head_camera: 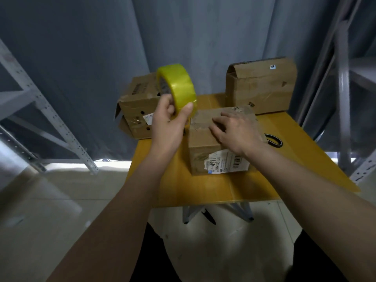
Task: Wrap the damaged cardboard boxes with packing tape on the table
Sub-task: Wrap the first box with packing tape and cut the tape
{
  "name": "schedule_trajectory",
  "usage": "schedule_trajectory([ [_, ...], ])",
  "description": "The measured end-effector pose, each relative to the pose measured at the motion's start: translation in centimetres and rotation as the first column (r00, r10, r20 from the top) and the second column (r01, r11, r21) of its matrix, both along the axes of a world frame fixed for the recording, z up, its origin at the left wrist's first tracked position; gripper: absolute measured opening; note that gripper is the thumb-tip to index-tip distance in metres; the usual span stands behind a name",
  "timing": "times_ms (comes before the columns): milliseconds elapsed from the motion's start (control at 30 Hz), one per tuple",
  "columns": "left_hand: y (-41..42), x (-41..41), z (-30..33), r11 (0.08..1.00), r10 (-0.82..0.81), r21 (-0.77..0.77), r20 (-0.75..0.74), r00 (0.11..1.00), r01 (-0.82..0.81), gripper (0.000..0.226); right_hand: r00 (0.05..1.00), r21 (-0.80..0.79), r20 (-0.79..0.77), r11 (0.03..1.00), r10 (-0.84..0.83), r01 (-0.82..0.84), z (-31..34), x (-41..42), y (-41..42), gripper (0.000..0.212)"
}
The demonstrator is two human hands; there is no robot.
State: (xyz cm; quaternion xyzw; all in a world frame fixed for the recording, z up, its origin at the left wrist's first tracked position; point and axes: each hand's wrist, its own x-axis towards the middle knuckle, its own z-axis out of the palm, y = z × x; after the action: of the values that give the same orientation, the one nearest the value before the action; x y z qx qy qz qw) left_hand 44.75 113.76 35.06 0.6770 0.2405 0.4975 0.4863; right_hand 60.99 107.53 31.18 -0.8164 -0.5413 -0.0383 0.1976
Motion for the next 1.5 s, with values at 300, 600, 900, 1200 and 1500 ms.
schedule_trajectory([
  [300, -2.3, 0.5, 2.5, 0.792, -0.499, -0.337, 0.122, 0.858, 0.509, 0.022, 0.135, 0.457, -0.889, 0.867, 0.437, 0.199, 6.7, 0.6, -2.0, 0.050],
  [600, -2.9, 1.7, 2.5, 0.566, -0.481, -0.546, 0.390, 0.785, 0.618, 0.040, -0.089, 0.458, -0.864, 0.846, 0.496, 0.275, 8.6, 0.5, -3.8, 0.061],
  [900, -1.9, 1.4, 2.0, 0.382, -0.268, -0.834, 0.312, 0.912, 0.397, 0.018, 0.668, 0.658, -0.628, 0.731, 0.400, 0.180, 9.4, 1.3, -4.7, 0.041],
  [1200, -1.6, 1.8, 2.1, 0.404, -0.271, -0.859, 0.216, 0.938, 0.314, 0.006, 0.874, 0.629, -0.304, 0.769, 0.379, -0.115, 9.9, 0.5, -4.6, 0.021],
  [1500, -1.8, 3.1, 1.8, 0.488, -0.214, -0.835, 0.166, 0.963, 0.252, 0.007, 0.929, 0.392, -0.164, 0.886, 0.331, -0.247, 12.3, -1.0, -4.6, 0.052],
])
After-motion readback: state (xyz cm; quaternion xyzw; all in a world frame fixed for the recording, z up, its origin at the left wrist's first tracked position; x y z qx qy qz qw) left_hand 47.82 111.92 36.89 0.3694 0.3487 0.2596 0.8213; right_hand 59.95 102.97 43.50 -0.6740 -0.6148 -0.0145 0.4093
